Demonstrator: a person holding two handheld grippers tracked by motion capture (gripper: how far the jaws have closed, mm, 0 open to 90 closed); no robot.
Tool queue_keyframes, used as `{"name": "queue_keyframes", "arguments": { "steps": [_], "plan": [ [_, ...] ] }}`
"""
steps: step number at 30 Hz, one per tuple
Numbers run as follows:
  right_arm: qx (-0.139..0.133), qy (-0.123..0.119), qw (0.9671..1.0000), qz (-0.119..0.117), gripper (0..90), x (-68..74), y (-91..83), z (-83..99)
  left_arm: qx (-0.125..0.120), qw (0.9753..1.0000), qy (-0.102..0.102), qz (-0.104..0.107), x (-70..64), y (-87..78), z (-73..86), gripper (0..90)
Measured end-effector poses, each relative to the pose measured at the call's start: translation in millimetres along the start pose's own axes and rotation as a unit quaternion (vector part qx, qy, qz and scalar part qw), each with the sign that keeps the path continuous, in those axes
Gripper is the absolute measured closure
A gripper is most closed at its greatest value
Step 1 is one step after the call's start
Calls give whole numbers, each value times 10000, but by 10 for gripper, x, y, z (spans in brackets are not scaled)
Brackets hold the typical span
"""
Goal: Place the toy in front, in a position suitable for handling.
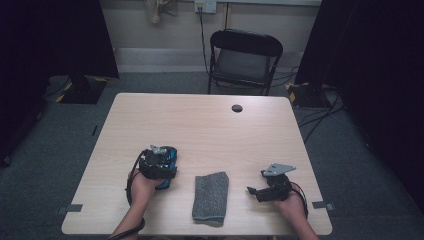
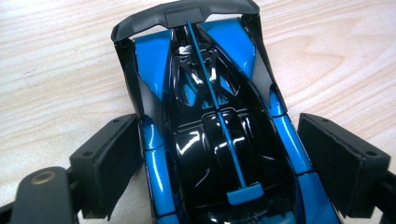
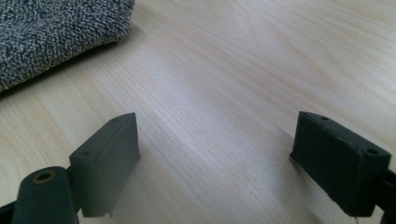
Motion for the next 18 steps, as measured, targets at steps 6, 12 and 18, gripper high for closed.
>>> {"name": "queue_keyframes", "arguments": {
  "steps": [6,12,18],
  "plan": [
    [1,5,10000,4,139,1,0,0,23,9997,-195,-160,-16,-7,-11,200],
    [2,4,10000,3,139,1,0,0,-37,9989,-346,-300,-27,-8,-16,220],
    [-2,5,10000,5,139,0,0,0,-80,9993,-181,-316,-22,-14,-33,261]
  ]
}}
Point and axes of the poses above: each handheld gripper's, and its own axes: y roughly forward along the jaws, z roughly out of its underside, x roughly to its left, the point moved 8 cm from there along y, roughly forward along the jaws, and after that the axes turned 10 degrees about -z, right-handed, at the moved point
